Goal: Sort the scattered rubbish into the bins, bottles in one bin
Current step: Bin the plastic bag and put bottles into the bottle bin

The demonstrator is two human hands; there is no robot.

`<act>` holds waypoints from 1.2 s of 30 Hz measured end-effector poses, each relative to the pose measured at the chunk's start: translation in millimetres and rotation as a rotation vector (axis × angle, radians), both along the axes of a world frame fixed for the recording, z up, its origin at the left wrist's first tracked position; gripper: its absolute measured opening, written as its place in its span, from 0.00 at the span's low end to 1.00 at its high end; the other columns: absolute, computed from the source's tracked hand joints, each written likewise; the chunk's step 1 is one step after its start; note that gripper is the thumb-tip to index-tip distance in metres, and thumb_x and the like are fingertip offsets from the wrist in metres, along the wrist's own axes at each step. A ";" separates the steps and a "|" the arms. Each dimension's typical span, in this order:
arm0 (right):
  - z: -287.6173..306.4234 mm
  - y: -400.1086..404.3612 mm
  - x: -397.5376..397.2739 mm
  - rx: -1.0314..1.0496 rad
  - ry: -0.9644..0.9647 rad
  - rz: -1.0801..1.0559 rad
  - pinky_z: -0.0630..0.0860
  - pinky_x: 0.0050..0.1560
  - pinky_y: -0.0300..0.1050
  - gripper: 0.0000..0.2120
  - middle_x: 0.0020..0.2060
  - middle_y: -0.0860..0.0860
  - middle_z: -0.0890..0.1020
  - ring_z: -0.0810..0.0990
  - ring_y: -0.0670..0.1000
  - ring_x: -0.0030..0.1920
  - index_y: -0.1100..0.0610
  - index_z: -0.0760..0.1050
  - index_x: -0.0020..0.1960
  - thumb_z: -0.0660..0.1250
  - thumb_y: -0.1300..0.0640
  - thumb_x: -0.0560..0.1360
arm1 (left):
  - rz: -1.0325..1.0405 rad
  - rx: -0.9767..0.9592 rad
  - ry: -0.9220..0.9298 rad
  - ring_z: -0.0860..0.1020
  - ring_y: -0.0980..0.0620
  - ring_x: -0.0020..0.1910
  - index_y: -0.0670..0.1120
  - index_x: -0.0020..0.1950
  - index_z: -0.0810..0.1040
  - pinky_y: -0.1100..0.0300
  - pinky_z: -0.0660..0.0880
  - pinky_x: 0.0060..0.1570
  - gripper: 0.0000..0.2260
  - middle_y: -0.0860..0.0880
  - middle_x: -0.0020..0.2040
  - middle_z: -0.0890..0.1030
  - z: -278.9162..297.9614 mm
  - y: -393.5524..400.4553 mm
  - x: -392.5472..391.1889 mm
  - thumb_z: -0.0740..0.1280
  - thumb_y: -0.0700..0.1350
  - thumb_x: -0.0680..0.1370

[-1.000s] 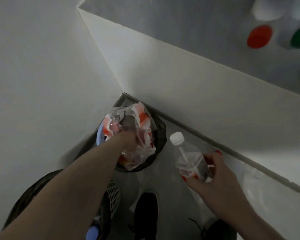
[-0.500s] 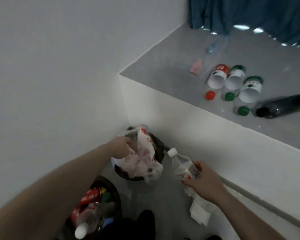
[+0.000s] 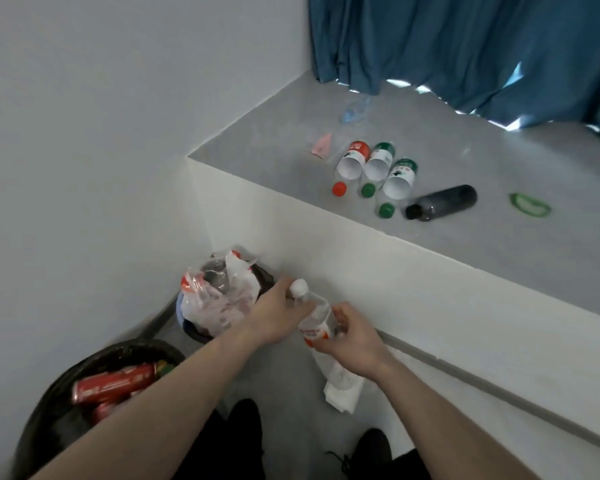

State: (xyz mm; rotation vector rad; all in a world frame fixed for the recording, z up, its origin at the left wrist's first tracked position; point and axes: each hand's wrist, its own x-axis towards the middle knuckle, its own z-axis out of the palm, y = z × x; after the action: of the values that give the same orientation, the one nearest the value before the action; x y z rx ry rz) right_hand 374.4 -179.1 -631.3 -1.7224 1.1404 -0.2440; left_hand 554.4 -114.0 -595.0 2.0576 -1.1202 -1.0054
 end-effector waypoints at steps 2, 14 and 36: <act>-10.0 0.3 -19.4 0.037 0.010 0.040 0.80 0.52 0.43 0.25 0.49 0.39 0.84 0.83 0.40 0.48 0.42 0.75 0.53 0.82 0.42 0.62 | -0.095 0.038 -0.049 0.78 0.53 0.50 0.54 0.58 0.75 0.60 0.75 0.47 0.16 0.54 0.51 0.80 -6.8 -5.3 -7.8 0.69 0.60 0.76; -175.0 -65.4 -67.9 0.202 0.763 0.204 0.76 0.63 0.49 0.37 0.70 0.55 0.71 0.75 0.56 0.66 0.54 0.63 0.76 0.74 0.50 0.72 | -0.197 0.185 -0.274 0.78 0.58 0.45 0.57 0.48 0.74 0.59 0.76 0.44 0.13 0.58 0.44 0.80 -22.8 -30.8 15.8 0.74 0.58 0.69; -326.8 -73.7 26.8 0.098 0.704 0.151 0.77 0.62 0.51 0.24 0.71 0.59 0.63 0.78 0.60 0.60 0.56 0.79 0.58 0.73 0.44 0.68 | -0.133 0.277 -0.223 0.76 0.60 0.43 0.57 0.46 0.73 0.53 0.79 0.44 0.20 0.58 0.44 0.78 -37.0 -28.0 30.1 0.72 0.65 0.62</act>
State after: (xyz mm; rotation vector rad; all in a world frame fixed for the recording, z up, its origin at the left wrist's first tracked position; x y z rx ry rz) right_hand 401.2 -252.8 -958.1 -1.8446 1.4708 0.5472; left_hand 584.5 -142.0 -631.9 2.3893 -1.3069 -1.0643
